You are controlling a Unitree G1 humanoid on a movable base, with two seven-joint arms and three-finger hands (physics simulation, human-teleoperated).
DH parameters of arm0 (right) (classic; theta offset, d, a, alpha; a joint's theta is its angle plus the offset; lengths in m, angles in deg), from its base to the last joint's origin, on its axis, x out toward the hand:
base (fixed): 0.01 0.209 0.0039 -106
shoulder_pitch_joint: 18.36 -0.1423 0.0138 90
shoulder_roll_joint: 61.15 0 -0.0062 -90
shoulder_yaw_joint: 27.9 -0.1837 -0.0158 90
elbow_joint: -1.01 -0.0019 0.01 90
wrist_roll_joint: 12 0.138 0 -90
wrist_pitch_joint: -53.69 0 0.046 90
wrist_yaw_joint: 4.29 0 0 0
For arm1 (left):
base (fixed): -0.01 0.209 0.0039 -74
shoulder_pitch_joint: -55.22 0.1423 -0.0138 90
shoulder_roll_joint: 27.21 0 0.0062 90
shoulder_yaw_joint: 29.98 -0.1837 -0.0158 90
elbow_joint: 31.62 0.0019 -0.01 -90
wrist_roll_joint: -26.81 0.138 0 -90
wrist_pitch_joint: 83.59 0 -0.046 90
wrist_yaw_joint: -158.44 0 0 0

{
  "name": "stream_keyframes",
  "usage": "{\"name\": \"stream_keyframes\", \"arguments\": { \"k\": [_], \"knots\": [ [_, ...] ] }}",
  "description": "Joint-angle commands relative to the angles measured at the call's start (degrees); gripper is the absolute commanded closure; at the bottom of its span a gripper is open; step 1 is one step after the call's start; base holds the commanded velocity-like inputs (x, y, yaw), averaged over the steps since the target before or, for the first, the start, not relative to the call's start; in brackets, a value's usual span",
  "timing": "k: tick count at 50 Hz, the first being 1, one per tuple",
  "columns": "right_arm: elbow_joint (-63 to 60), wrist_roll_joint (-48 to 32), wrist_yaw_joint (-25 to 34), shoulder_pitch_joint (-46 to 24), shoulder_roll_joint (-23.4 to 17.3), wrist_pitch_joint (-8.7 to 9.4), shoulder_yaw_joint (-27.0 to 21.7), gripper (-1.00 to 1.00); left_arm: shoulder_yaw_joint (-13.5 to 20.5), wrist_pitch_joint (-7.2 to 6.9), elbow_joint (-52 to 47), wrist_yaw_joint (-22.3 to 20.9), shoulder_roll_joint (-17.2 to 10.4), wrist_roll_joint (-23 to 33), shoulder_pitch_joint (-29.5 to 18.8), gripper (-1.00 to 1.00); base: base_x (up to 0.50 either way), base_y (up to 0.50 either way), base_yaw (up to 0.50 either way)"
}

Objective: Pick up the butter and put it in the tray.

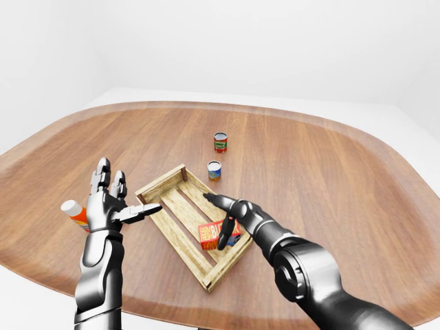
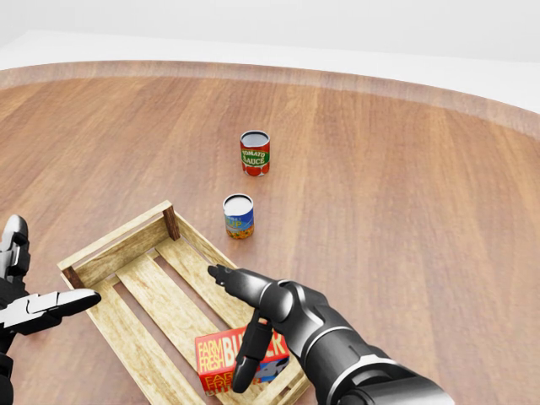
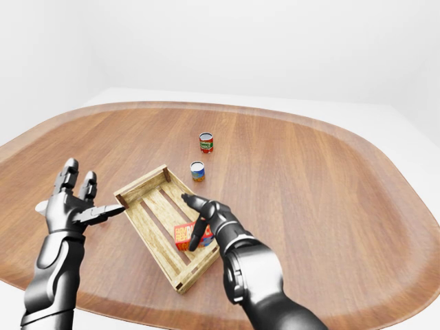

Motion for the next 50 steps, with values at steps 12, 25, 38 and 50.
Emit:
{"name": "stream_keyframes", "arguments": {
  "k": [12, 25, 38, 50],
  "knots": [
    [-1.90, 7.92, 0.50, -6.31, -4.09, 0.00, 2.02, -1.00, -0.08, 0.00, 0.13, -0.07, 0.19, 0.24, 0.27, -1.00, 0.00, 0.00, 0.00],
    [-2.13, 10.83, -5.42, -9.58, -9.05, 0.00, 3.32, -1.00, -0.19, 0.00, 0.49, -0.08, 0.27, 0.41, 0.22, -1.00, 0.00, 0.00, 0.00],
    [-2.29, 10.10, -13.70, -10.28, -14.76, 0.00, 4.47, -1.00, -0.11, 0.00, 0.03, 0.25, -0.06, 0.34, -0.07, -1.00, 0.00, 0.00, 0.00],
    [-2.50, 7.72, -23.16, -10.10, -20.15, 0.00, 5.91, -1.00, -0.13, 0.00, 0.18, 0.42, -0.11, 0.52, -0.32, -1.00, 0.00, 0.00, 0.00]
  ]
}}
